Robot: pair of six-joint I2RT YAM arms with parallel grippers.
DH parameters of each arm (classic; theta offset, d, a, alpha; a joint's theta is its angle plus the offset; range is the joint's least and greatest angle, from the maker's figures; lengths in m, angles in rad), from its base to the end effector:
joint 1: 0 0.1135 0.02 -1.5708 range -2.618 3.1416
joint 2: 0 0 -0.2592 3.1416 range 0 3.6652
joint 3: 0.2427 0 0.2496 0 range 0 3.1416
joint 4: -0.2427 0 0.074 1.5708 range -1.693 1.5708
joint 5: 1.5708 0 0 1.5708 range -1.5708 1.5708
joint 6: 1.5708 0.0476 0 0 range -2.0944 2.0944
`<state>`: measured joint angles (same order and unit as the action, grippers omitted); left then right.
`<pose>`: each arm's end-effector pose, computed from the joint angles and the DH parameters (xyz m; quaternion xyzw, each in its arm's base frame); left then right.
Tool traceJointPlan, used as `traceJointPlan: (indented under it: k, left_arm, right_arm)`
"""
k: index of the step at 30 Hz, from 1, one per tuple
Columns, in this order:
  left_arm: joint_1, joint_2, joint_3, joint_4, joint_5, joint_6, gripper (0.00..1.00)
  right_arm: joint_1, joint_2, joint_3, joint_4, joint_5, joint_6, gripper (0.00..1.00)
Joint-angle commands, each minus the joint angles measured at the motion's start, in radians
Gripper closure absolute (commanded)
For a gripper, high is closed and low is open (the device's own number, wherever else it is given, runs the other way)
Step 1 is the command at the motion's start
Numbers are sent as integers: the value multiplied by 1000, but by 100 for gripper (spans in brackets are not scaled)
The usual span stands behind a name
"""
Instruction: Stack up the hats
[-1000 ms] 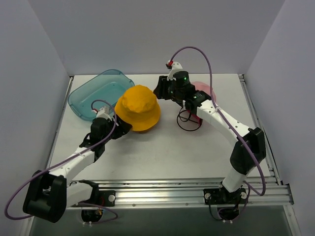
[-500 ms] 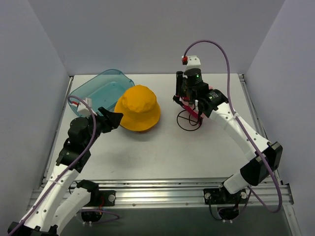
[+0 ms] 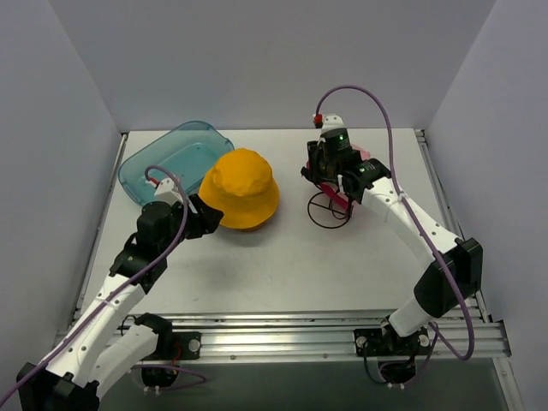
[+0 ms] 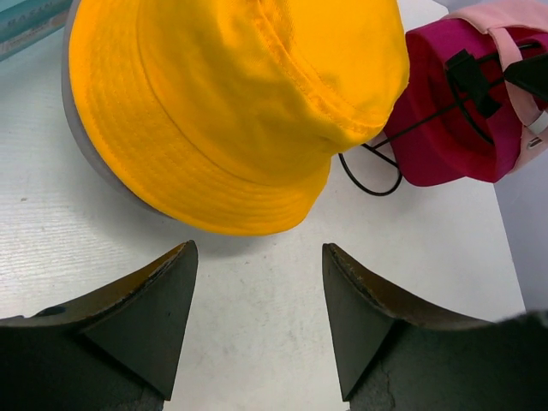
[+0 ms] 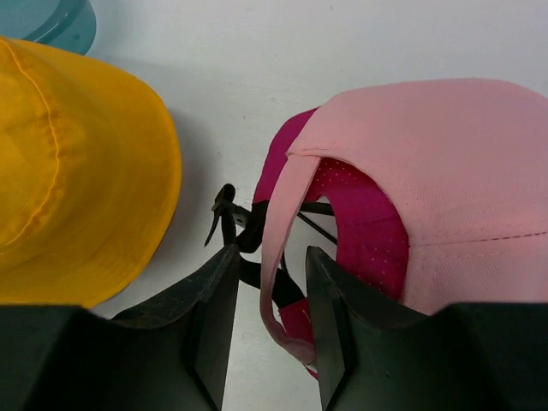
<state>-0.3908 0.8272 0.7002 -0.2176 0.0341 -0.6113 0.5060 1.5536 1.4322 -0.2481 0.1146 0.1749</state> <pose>0.1907 -0.0803 0.2920 -0.0802 0.8139 -0.2886 0.4979 0.3319 0.1777 0.3591 -0.1038 0.8177 0.1439 0.5476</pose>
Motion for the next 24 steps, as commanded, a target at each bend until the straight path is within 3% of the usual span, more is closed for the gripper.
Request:
traceJointPlan:
  k: [1, 12, 21, 24]
  left_arm:
    - [-5, 12, 1, 49, -11, 35, 32]
    - [-23, -37, -4, 23, -65, 51, 32]
    - [-29, -23, 5, 12, -71, 56, 32]
    - [-33, -23, 5, 14, -76, 56, 32]
  right_arm:
    - [0, -13, 8, 17, -38, -20, 67]
    - [25, -13, -19, 35, -69, -14, 76]
    - [75, 11, -39, 61, -20, -17, 98]
    - [74, 26, -70, 79, -16, -14, 100]
